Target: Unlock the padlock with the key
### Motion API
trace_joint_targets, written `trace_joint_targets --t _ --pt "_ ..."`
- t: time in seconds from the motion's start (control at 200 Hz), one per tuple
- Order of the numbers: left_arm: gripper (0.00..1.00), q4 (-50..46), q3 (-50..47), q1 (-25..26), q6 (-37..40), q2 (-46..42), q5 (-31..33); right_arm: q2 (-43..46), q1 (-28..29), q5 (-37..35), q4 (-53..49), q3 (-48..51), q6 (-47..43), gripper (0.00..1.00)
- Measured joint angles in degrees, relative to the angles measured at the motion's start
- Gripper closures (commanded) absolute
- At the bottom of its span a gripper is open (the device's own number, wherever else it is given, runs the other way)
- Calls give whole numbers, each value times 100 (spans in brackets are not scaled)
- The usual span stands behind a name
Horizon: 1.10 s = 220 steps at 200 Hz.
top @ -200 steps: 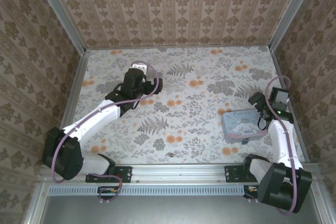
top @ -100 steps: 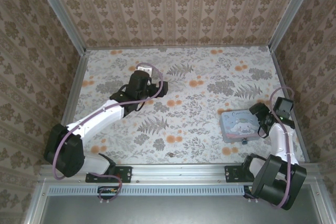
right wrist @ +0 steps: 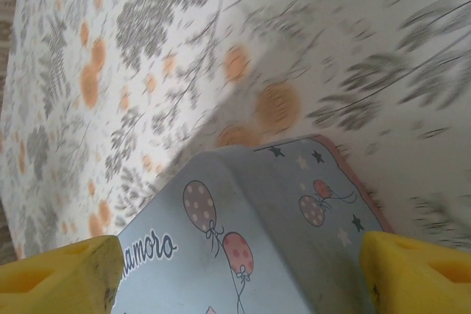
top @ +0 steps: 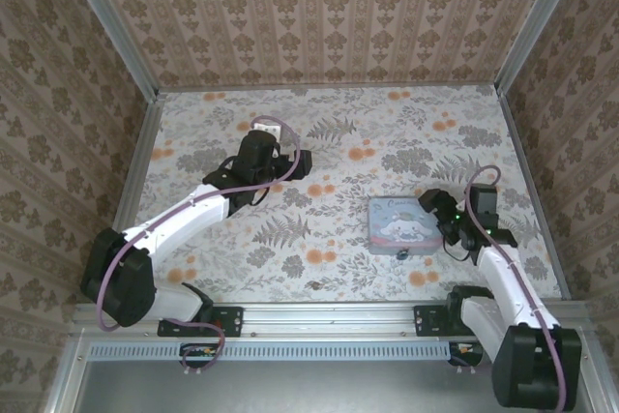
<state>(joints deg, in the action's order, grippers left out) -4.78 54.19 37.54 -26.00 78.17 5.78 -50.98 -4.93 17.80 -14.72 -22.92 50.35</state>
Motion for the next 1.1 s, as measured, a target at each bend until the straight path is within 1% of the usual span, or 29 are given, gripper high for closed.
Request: trace_joint_targets --t 0.295,0.6,0.71,0.885,0.995,1.1 --pt "0 4 -142 0 -177 0 -4 -990 1338 -369 870 -223 717 15" --pt "0 11 -289 0 -426 0 -109 -1937 2315 -625 1508 -935 1010 15" --pt "0 33 -387 0 -581 0 -190 -2098 2457 -678 1639 -1005 1010 15" --pt "0 26 -651 50 -951 0 -452 -2096 2459 -883 1561 -1005 874 14" --pt "0 37 -739 245 -1196 2 -658 -2017 2457 -970 1397 -1003 649 14" --pt "0 214 -774 533 -1480 72 -870 -1862 2457 -977 1244 -994 400 15"
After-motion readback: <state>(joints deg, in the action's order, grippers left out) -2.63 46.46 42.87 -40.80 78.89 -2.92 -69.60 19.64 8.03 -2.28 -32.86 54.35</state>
